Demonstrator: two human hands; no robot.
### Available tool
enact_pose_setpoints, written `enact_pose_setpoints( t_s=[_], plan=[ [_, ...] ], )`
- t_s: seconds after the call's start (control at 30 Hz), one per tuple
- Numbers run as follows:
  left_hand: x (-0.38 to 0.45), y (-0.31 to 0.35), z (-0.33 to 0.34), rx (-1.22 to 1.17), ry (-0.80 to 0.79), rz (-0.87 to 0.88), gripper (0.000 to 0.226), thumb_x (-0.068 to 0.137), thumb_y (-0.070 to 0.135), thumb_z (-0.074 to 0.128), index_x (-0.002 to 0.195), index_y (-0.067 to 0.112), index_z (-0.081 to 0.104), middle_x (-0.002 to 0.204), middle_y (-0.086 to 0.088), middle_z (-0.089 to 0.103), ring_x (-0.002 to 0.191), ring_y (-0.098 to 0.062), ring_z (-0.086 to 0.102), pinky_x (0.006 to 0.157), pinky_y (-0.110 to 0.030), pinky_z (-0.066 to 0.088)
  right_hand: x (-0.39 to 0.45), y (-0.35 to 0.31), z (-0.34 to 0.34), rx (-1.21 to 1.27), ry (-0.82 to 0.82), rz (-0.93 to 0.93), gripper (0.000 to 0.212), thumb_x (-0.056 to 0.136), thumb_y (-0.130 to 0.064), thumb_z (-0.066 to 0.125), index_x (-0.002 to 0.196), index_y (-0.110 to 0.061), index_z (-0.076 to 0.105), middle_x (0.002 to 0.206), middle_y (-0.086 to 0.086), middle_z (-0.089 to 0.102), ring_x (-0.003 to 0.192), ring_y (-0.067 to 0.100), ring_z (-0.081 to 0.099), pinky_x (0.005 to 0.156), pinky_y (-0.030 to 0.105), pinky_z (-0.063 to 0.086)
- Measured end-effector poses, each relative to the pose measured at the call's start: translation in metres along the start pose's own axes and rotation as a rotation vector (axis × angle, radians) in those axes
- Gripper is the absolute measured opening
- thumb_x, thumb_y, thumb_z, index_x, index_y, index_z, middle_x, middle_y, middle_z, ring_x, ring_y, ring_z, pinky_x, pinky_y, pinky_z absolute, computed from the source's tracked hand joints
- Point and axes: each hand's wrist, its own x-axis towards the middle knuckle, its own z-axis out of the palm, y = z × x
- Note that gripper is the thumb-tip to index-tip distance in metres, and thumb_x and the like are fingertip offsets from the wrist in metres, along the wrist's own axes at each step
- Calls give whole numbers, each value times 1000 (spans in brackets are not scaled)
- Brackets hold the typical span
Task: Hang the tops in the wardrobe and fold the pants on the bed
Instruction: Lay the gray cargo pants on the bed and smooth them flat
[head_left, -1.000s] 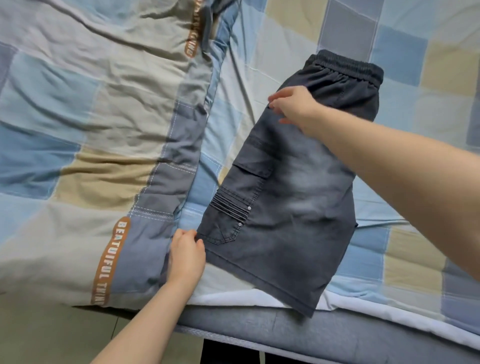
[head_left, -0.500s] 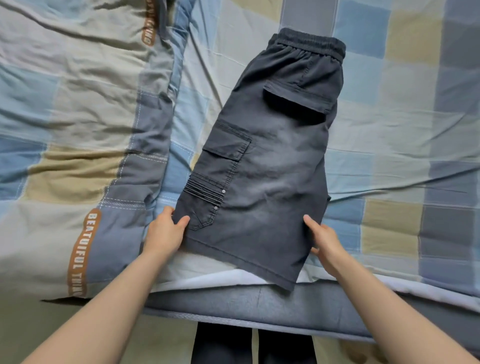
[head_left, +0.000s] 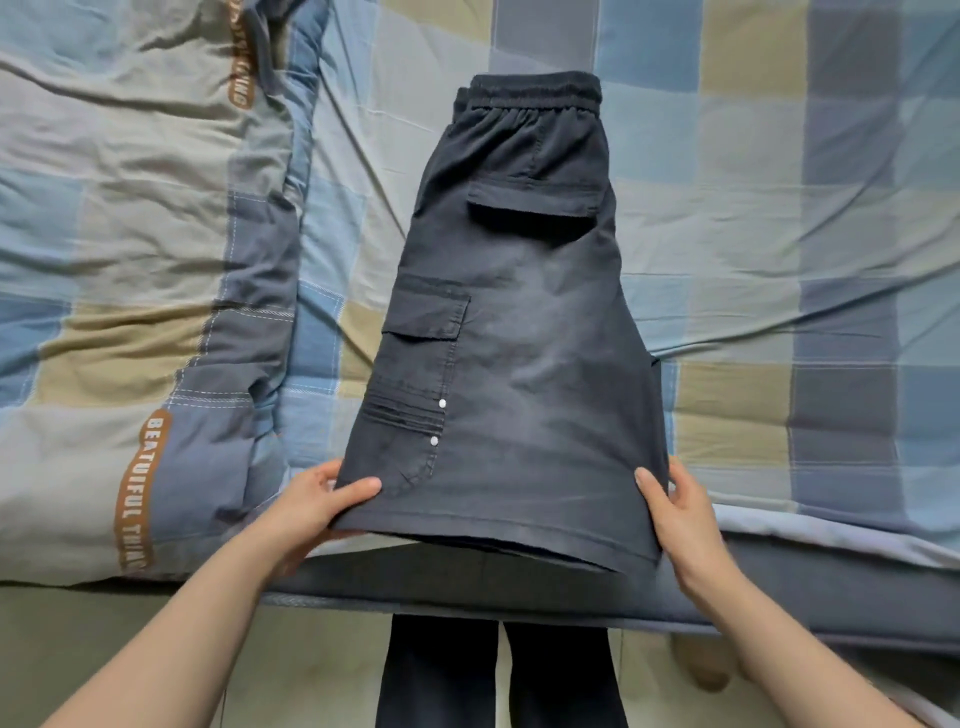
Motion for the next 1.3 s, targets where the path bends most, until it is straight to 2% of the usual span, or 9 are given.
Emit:
enact_pose_setpoints(
  t_s=[0.1,0.23,0.33,0.5,0.67,0.83,1.03,1.17,1.3],
  plan=[
    [-1,-26,23,249,174,-112,6,92,0,62,96,3,59,85,-16,67,73,-37,69,47,-26,55,-7,32,-16,-388,-44,108,11,95,-17,56,88,-9,59,65,10,63,58,18,57,59,31,46],
    [-1,-48,40,972,505,-44,19,86,4,59,100,7,48,108,-21,57,101,-41,58,81,-40,47,11,51,-29,-856,-173,184,14,94,-14,52,83,-14,60,76,5,63,77,21,63,72,28,45],
    [0,-45,72,1126,687,300,51,67,-6,65,116,-2,52,105,-27,51,93,-47,52,76,-54,45,41,32,-20,-513,-47,103,15,95,-7,48,92,-11,62,78,8,65,71,23,62,72,34,47],
    [18,-10,143,1385,498,707,69,65,0,73,131,9,54,130,-18,51,112,-42,50,90,-50,45,96,-16,3,-81,41,165,29,95,5,34,98,-4,62,85,10,65,71,20,61,70,33,55],
    [57,6,182,1540,271,356,110,84,35,73,151,40,-14,157,-2,-32,144,-45,-18,109,-71,12,109,-35,9,103,-109,430,35,89,-26,66,66,-16,42,48,-1,42,38,13,32,41,24,27],
    [71,2,184,1595,239,247,120,83,38,74,146,40,-28,152,-5,-42,141,-49,-25,107,-76,16,113,-43,17,142,-368,708,67,88,-53,59,36,-19,34,33,-7,29,38,10,21,45,20,22],
    [71,4,179,1603,212,237,119,84,40,73,146,42,-29,152,-2,-42,142,-46,-24,108,-73,18,133,-41,-13,290,-36,586,17,95,-13,47,79,-20,48,69,-4,56,62,14,59,66,31,50],
    [74,7,183,1612,204,213,120,83,42,73,145,43,-30,152,-2,-42,143,-47,-23,107,-73,20,144,-36,-21,33,90,310,29,98,-16,43,69,-18,43,62,3,50,42,15,47,37,16,35],
    [73,8,187,1631,212,166,119,85,35,73,145,41,-31,151,-3,-44,142,-48,-25,107,-74,17,151,-24,-22,107,365,310,20,97,-32,42,90,-15,48,73,7,55,55,20,50,46,26,36]
  ],
)
